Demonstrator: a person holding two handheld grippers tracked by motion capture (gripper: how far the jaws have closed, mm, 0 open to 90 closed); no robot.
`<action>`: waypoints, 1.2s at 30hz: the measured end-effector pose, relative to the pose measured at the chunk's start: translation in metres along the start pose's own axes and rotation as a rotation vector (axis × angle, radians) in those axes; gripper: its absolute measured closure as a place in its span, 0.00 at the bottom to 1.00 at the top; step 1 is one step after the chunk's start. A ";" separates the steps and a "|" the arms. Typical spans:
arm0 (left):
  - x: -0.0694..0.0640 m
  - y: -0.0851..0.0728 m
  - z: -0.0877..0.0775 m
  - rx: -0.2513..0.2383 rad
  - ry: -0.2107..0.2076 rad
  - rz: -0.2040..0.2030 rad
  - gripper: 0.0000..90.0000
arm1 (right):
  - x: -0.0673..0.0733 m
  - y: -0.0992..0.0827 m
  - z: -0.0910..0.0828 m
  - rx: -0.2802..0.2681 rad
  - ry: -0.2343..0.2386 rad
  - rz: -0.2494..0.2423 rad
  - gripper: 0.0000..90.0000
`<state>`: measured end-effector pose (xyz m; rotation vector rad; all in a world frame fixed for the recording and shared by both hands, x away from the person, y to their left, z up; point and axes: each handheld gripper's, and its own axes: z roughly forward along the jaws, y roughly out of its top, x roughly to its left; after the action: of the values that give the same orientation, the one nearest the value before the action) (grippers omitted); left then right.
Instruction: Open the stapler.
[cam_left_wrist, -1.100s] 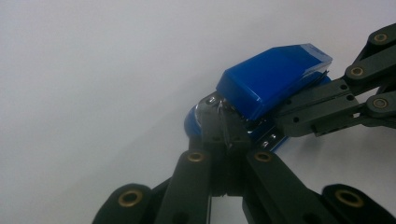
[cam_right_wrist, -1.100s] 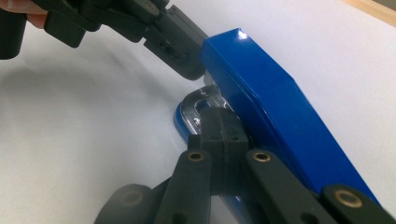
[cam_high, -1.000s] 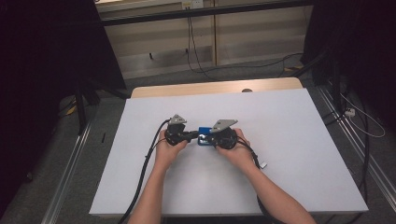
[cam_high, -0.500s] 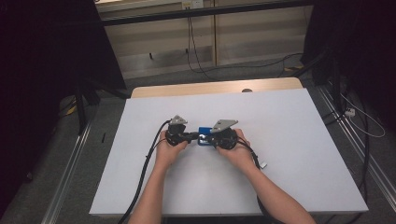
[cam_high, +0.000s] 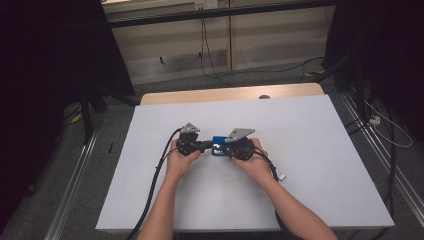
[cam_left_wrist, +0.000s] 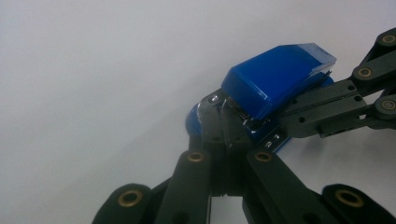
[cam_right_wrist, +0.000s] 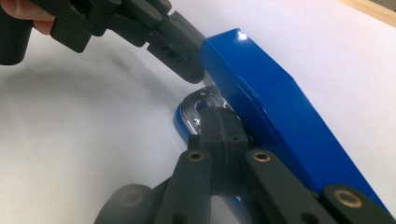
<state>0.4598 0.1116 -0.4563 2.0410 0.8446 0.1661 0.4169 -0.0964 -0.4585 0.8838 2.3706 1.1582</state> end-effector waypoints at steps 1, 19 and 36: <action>0.000 0.000 -0.001 -0.001 0.001 0.004 1.00 | 0.000 0.000 0.000 0.000 0.000 -0.001 1.00; -0.008 0.014 -0.014 -0.101 -0.053 -0.011 1.00 | -0.001 -0.002 0.000 -0.010 -0.012 0.008 1.00; -0.016 0.024 -0.019 -0.146 -0.072 0.008 1.00 | 0.000 -0.003 0.000 -0.021 -0.020 0.023 1.00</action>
<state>0.4520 0.1055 -0.4231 1.9027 0.7582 0.1535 0.4158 -0.0986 -0.4610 0.9133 2.3343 1.1756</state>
